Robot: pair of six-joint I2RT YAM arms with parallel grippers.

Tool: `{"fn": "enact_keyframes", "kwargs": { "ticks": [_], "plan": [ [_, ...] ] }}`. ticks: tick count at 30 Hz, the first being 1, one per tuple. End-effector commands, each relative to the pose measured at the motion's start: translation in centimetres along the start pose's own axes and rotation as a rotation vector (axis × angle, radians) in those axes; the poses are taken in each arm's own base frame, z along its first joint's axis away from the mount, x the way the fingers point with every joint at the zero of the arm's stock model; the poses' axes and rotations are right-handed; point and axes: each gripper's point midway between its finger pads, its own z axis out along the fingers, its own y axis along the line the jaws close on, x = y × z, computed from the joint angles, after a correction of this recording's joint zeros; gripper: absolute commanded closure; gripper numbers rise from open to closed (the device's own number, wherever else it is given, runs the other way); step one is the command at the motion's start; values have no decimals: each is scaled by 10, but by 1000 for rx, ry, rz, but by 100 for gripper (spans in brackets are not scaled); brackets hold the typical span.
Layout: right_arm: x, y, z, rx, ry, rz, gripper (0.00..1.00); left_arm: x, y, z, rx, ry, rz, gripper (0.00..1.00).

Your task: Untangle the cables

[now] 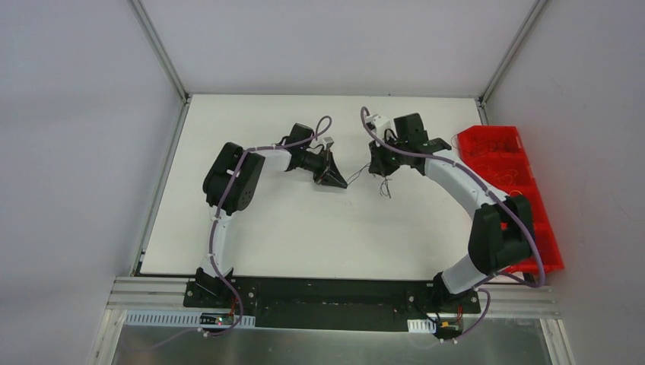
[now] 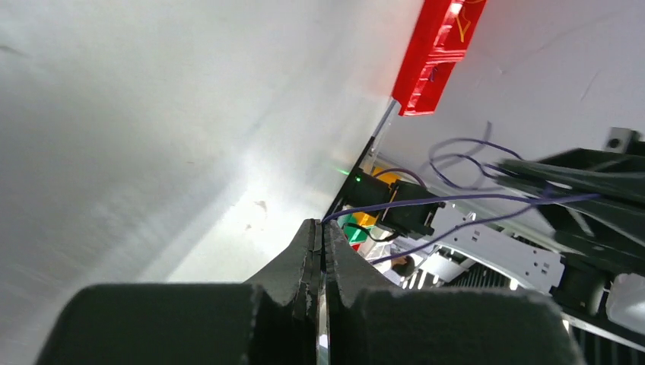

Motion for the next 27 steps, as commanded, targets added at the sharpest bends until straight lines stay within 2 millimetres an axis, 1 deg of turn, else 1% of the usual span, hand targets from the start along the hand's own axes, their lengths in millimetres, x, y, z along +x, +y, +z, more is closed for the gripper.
{"fn": "enact_keyframes", "kwargs": {
  "ticks": [1,4,7,10,12,15,16,20,23,24,25,26,27],
  "plan": [
    [-61,34,-45,-148,-188,76,100,10,-37,-8,39,11,128,100],
    [-89,43,-55,-189,-276,142,100,12,-54,-2,64,29,165,100],
    [-115,43,-61,-194,-365,204,100,15,-76,6,107,33,207,100],
    [-135,37,-59,-168,-433,255,100,18,-105,17,176,37,257,100],
    [-144,31,-57,-136,-469,278,100,20,-122,24,205,49,295,100],
    [-154,19,-58,-60,-531,285,100,25,-149,29,285,62,335,100],
    [-161,15,-60,-38,-566,279,100,27,-156,29,310,72,347,100],
    [-171,9,-64,1,-608,275,100,31,-166,24,369,71,365,100],
    [-171,8,-69,16,-625,273,100,29,-164,20,379,55,335,100],
    [-170,8,-72,20,-626,272,100,25,-161,16,373,35,324,98],
    [-169,8,-77,23,-630,269,100,22,-155,11,359,10,299,87],
    [-166,7,-83,26,-632,267,100,15,-151,4,351,-22,284,74],
    [-163,6,-89,32,-636,267,100,11,-142,-5,335,-54,263,59]
  ]
}}
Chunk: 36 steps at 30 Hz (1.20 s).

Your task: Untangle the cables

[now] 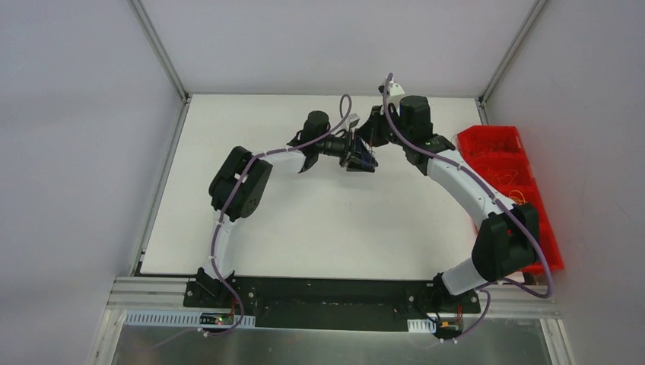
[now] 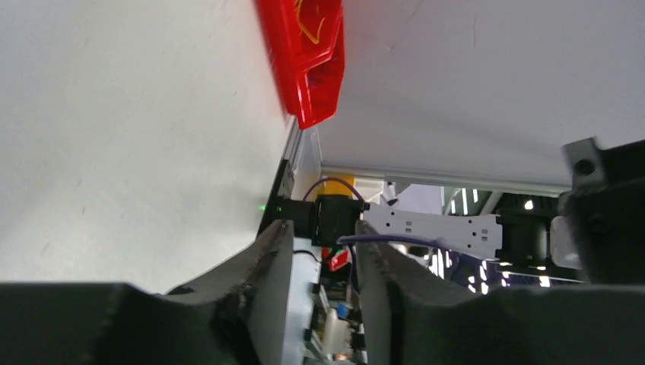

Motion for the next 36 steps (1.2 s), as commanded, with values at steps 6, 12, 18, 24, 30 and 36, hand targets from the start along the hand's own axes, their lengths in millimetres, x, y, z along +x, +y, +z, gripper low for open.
{"fn": "enact_keyframes", "kwargs": {
  "ticks": [6,12,18,24,30,36],
  "plan": [
    [-26,-2,-59,31,-103,-15,100,-35,6,-116,-136,-292,113,10],
    [-26,9,-73,-2,-112,-2,100,-53,-32,-166,-285,-402,532,1],
    [-25,27,-78,-100,-93,-39,100,-65,-90,-165,-259,-402,912,1],
    [-32,46,-81,-181,-107,-26,100,-37,-111,-121,-167,-301,1089,1],
    [-38,58,-77,-207,-115,-14,100,-1,-138,-76,7,-226,1114,1],
    [-50,62,-72,-200,-153,9,100,16,-139,-52,68,-201,940,5]
  ]
}}
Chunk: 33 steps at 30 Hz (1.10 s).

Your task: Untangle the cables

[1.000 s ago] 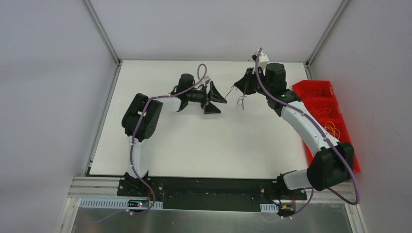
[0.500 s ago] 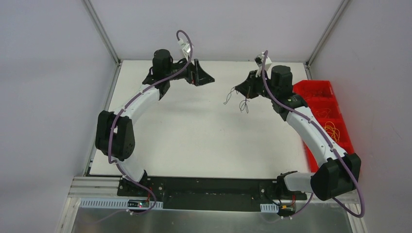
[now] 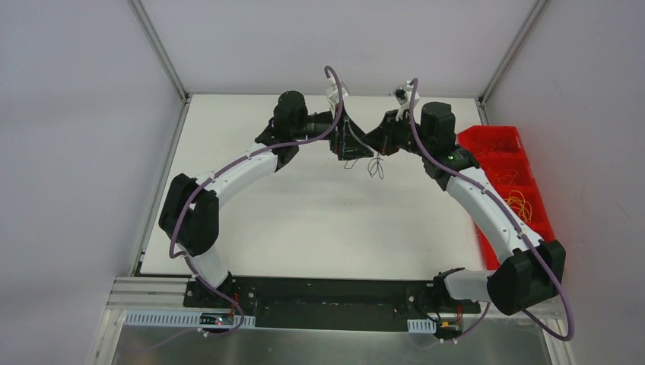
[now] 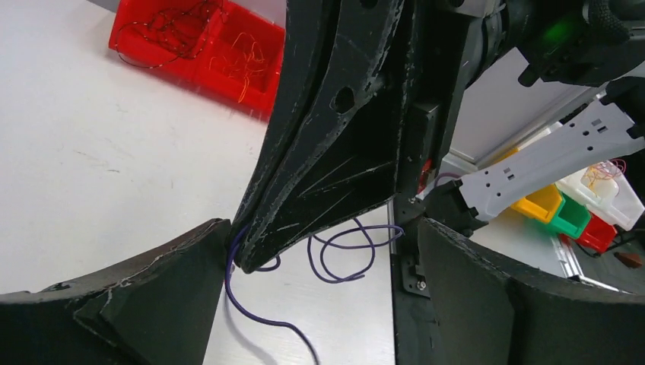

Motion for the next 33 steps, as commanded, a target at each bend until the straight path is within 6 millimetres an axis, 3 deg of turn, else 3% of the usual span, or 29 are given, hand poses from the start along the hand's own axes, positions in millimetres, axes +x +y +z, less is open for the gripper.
{"fn": "enact_keyframes", "kwargs": {
  "ticks": [1,7,16,21,25,27,30,33],
  "plan": [
    [-48,23,-2,-42,-140,-28,100,-6,-8,9,40,-45,-53,6],
    [-60,9,2,82,-202,115,100,-7,12,20,-133,-62,-37,19],
    [-57,1,5,182,-242,275,100,-9,42,19,-417,-66,73,43],
    [-56,-15,4,261,-272,307,100,-10,31,25,-356,-84,38,26],
    [-51,-14,7,252,-261,342,100,-12,28,26,-345,-107,32,30],
    [-49,-11,8,237,-253,353,100,-13,29,26,-344,-109,50,43],
    [-45,-8,5,235,-224,362,100,-11,28,25,-336,-91,82,83],
    [-44,-4,2,226,-210,374,100,-12,31,21,-338,-92,100,99]
  ]
}}
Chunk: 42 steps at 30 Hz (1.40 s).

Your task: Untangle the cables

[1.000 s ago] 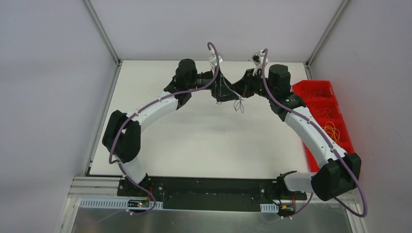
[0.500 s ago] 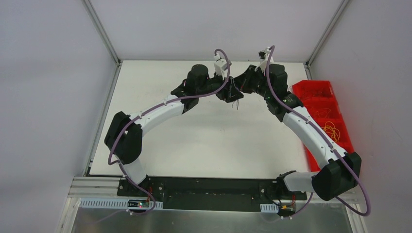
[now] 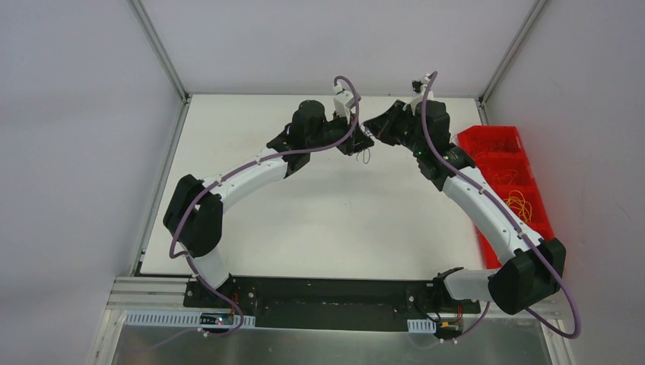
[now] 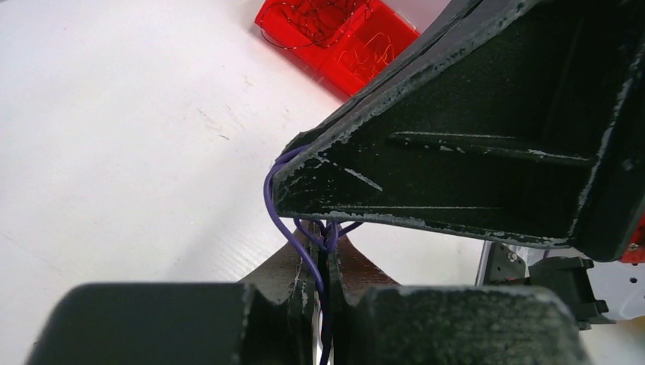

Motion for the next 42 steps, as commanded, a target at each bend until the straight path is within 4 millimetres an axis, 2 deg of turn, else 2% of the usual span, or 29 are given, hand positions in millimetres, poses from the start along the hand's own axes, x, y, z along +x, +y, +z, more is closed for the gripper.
{"fn": "enact_keyframes", "kwargs": {
  "ticks": [1,2,4,7,10,12,13,18,23,25,32,38,42],
  "plan": [
    [-4,13,-10,-30,12,35,99,-32,-13,-10,46,-90,85,100],
    [-3,13,-10,-31,17,37,96,-34,-12,-11,54,-91,86,100],
    [-5,13,-13,-35,22,39,83,-34,-10,-14,74,-87,87,100],
    [-8,13,-20,-60,56,23,52,-38,-10,-21,123,-85,99,100],
    [-11,13,-31,-116,93,-45,18,-44,-21,-30,228,-95,67,100],
    [-11,13,-41,-161,105,-118,3,-50,-30,-35,312,-90,30,100],
    [-13,16,-46,-195,107,-155,1,-51,-37,-39,365,-82,11,100],
    [-6,48,-71,-411,159,-317,1,-57,-71,-51,587,-17,-73,100],
    [-15,71,-81,-483,147,-286,4,-72,-85,-55,680,-19,-138,100],
    [-24,76,-83,-471,108,-273,6,-75,-84,-53,669,-31,-146,100],
    [-44,71,-70,-327,-7,-247,14,-72,-88,-50,641,-35,-111,100],
    [-51,69,-65,-305,-33,-222,35,-76,-93,-53,646,-47,-98,100],
    [-52,71,-64,-314,-39,-220,56,-77,-96,-55,652,-49,-95,100]
  ]
}}
